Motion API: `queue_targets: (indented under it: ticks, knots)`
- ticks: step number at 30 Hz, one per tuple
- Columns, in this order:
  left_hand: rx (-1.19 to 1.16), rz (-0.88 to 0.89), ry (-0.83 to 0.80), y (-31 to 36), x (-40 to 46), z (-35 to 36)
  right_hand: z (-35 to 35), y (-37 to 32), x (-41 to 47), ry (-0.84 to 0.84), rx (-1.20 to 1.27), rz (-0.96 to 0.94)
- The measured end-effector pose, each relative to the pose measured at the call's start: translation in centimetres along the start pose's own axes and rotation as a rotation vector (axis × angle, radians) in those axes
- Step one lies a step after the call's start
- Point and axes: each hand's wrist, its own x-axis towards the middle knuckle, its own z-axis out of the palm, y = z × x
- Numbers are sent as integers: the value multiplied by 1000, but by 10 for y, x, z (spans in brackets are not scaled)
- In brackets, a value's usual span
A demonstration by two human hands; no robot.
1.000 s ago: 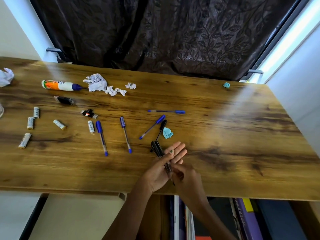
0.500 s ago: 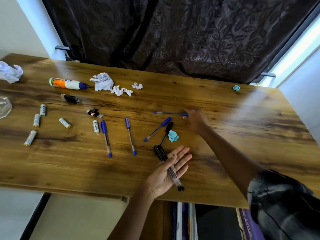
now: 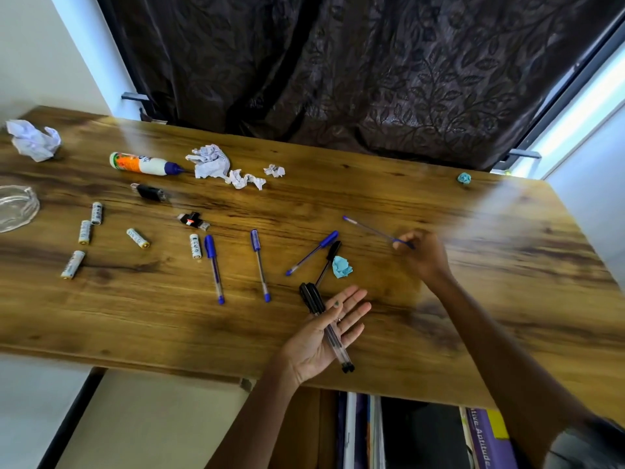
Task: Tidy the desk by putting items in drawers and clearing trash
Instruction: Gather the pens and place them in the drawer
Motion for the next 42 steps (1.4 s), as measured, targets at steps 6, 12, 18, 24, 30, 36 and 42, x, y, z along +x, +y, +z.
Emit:
queue_targets:
  ticks: [6,12,18,24,30,36,42]
  knots:
    - [28,80,120,18,-24,-10,-41,-9,-68,-56,486,80]
    - [156,60,109,34,-43,-9,-51,-59,-101,-350,549,-23]
    - [240,-21,-39,29,-52,6,17,-97,-111,-569,237,-160]
    - [158,-41,196,32,-57,0,63,-98,-105,-432,181,-84]
    - [3,58,265,40,-62,-18,95,-83,-105,-162,-172,-92]
    - [-40,88,269,45,-71,-27,104,-93,-104,-140,-235,-30]
    - [-17,76,300,45,-70,-28,85,-91,-118,-170,-118,10]
